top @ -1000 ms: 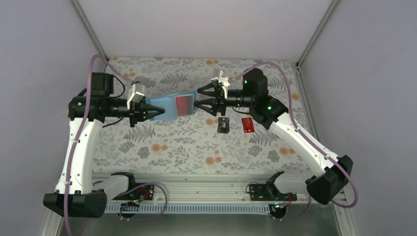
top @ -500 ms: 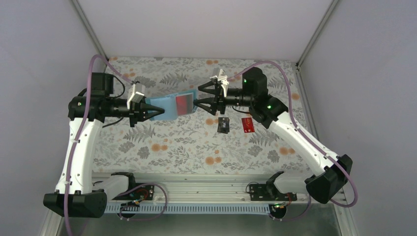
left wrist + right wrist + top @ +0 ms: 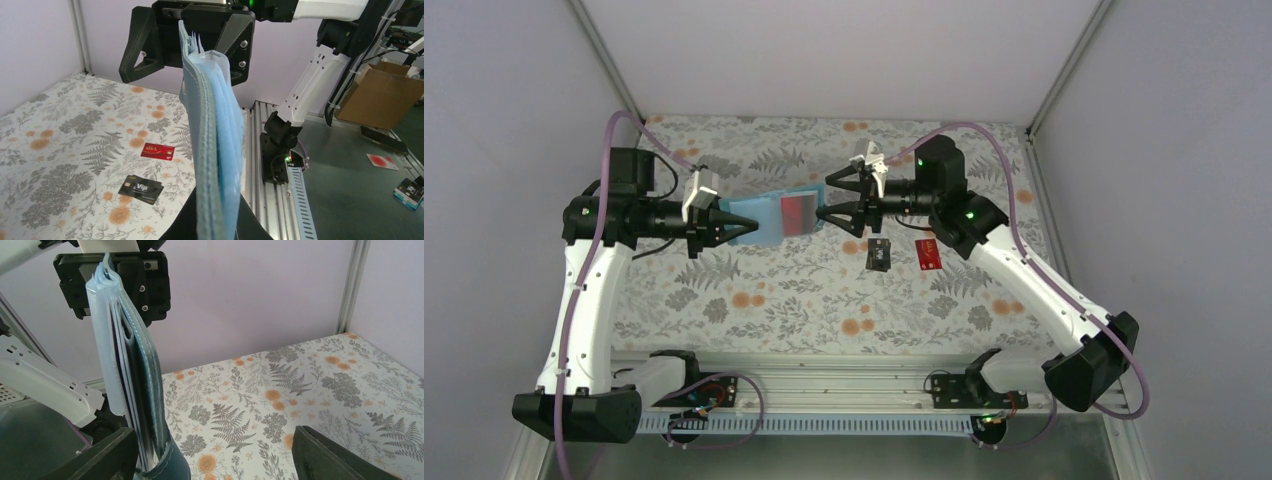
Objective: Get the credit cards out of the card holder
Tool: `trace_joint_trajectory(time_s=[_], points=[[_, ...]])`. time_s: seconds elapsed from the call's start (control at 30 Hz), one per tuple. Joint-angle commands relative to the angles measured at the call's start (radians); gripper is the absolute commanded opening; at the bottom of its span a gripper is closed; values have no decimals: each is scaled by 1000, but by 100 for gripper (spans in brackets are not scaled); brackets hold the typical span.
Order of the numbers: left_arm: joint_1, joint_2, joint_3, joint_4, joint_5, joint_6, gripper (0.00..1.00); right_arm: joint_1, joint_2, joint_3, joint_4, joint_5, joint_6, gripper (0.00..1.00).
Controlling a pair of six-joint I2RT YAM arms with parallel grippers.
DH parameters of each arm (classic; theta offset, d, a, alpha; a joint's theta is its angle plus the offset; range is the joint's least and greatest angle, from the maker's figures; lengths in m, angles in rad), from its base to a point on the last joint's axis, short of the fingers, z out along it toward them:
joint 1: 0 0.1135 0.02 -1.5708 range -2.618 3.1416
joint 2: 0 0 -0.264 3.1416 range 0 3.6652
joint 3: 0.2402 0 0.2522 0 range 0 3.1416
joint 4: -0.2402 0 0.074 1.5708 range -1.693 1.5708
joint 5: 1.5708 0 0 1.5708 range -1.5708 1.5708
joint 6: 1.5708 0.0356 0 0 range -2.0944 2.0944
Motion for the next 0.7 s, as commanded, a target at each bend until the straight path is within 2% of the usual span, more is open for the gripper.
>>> trace_joint_trajectory(time_s=[0.0,0.67], points=[[4,-16,0,8,53,35,2,-15,8,35,-20,-3,-14,80],[3,-14,-8,22,45,23,2,72,71,73,56,-59,20,86]])
